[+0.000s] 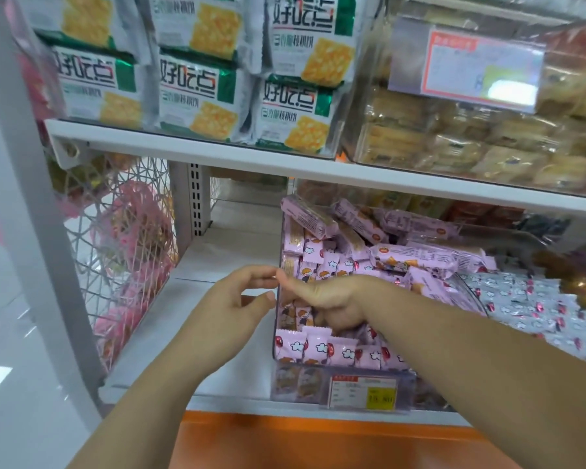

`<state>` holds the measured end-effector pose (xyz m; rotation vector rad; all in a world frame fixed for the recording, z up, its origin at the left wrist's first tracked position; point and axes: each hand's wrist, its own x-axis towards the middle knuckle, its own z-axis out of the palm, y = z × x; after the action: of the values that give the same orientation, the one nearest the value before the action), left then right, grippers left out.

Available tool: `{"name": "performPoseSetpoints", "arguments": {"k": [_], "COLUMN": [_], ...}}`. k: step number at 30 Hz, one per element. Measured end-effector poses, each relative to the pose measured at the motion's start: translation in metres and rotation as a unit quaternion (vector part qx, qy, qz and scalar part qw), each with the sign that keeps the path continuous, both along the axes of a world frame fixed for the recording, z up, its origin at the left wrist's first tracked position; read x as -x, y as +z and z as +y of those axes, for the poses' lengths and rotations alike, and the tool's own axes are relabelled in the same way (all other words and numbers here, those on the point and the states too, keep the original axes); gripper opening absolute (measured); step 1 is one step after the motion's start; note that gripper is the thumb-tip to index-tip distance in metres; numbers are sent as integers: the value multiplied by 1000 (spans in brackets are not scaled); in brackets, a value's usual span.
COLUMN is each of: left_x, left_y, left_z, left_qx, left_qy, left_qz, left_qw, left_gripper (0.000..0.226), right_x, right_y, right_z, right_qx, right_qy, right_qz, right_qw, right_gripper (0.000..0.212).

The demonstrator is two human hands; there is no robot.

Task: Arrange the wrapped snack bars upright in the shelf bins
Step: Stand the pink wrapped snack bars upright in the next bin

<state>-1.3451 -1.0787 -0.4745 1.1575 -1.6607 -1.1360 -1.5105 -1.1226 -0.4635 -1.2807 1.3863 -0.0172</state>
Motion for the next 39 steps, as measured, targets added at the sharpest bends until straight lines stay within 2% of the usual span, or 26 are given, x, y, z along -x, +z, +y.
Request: {"name": "performPoseSetpoints", "arguments": {"k": [1, 5, 8, 14, 19, 22, 25, 26, 27, 29, 30, 32, 34, 39], "left_x": [0, 0, 0, 1, 2, 3, 1, 1, 0, 0, 0, 0, 0, -1], "left_y": [0, 0, 0, 2, 4, 3, 3, 2, 2, 1, 1, 1, 1, 4], "left_z": [0, 0, 0, 2, 4, 2, 2, 1, 1, 0, 1, 1, 2, 6], "left_qx": [-2, 0, 2, 3, 5, 6, 5, 5, 5, 3, 3, 5, 8, 39], "left_qy": [-1, 0, 1, 3, 6, 12, 6, 4, 2, 2, 3, 5, 4, 26], "left_qz": [0, -5, -10, -12, -12, -13, -20, -20, -20, -20, -20, -22, -28, -44], "left_qw": [1000, 1000, 1000, 1000, 1000, 1000, 1000, 1000, 1000, 1000, 1000, 1000, 1000, 998], "left_gripper": [28, 28, 27, 29, 30, 31, 30, 30, 30, 30, 30, 30, 29, 27], "right_x": [0, 1, 6, 13, 18, 16, 14, 15, 15, 17, 18, 18, 16, 15], "right_y": [-1, -1, -1, -1, 7, 6, 1, 0, 1, 4, 6, 12, 18, 34], "right_z": [0, -2, -3, 2, 5, 3, -2, -3, -3, 0, 2, 7, 13, 21], "right_qx": [3, 16, 26, 70, 61, 47, 35, 30, 31, 36, 39, 48, 76, 213], "right_qy": [-5, -20, -33, -85, -122, -144, -142, -137, -130, -119, -108, -74, -41, 0], "right_qz": [-12, -34, -47, -30, -32, -40, -63, -69, -72, -81, -82, -70, -22, 57], "right_qw": [1000, 999, 998, 994, 990, 988, 987, 988, 988, 989, 990, 994, 996, 975], "right_gripper": [147, 133, 137, 125, 92, 91, 110, 107, 90, 42, 28, 28, 30, 16]}}
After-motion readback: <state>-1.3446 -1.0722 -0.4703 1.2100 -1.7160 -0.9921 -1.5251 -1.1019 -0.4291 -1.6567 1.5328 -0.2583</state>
